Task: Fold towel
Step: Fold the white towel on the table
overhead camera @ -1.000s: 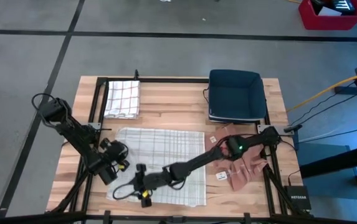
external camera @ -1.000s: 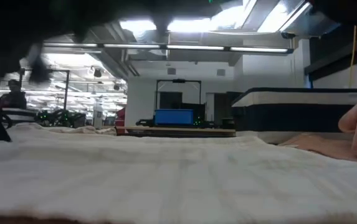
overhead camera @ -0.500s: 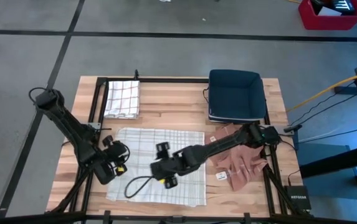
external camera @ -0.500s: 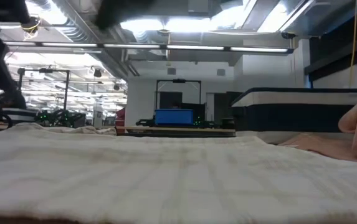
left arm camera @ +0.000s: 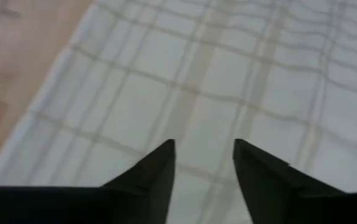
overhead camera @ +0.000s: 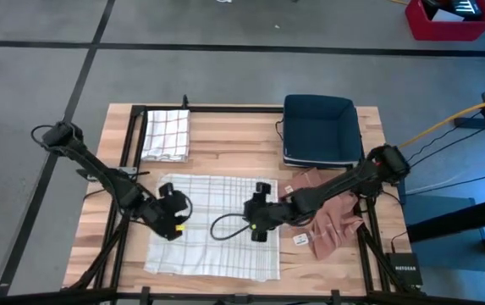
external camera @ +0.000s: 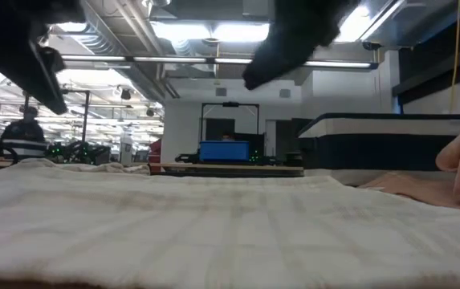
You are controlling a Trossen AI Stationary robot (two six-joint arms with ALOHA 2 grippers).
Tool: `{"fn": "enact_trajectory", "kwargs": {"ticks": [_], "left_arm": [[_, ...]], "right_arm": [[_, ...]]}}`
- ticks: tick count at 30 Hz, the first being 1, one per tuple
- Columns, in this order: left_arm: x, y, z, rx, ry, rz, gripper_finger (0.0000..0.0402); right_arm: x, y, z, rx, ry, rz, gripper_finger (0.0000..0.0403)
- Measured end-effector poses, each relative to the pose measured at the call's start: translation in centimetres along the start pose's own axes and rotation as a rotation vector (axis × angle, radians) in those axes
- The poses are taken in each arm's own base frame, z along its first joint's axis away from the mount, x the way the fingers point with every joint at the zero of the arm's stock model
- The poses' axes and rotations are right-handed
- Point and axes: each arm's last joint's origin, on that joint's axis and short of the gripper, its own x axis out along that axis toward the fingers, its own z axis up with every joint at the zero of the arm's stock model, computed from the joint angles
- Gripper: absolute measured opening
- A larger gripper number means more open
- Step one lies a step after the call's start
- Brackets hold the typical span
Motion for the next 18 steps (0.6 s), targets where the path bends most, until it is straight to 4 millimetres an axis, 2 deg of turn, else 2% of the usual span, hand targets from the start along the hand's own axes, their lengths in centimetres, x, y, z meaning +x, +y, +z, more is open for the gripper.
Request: {"fn": "enact_trajectory", "kwargs": {"ticks": [3,7,11,13,18], "left_arm": [[0.6,0.2,1.0,0.012,0.033,-0.08,0.0206],[0.7,0.1,1.1,0.016,0.168,-0.233,0.0242],[0.2,0.4,-0.6,0.048,0.324,-0.189,0.0244],[0.0,0.5,-1.6,0.094,0.388,-0.141,0.0242],[0.1,0.6,-3.5,0.184,0.419,-0.143,0.0243]], "right_arm": [[0.8,-0.4,-2.6,0.059,0.012,0.005,0.023],[1.3,-0.5,-4.1,0.112,0.056,0.014,0.023],[1.8,-0.6,-5.4,0.108,0.117,0.026,0.023],[1.8,-0.6,-5.2,0.112,0.104,0.025,0.023],[1.8,-0.7,-5.2,0.109,0.094,-0.012,0.023]]}}
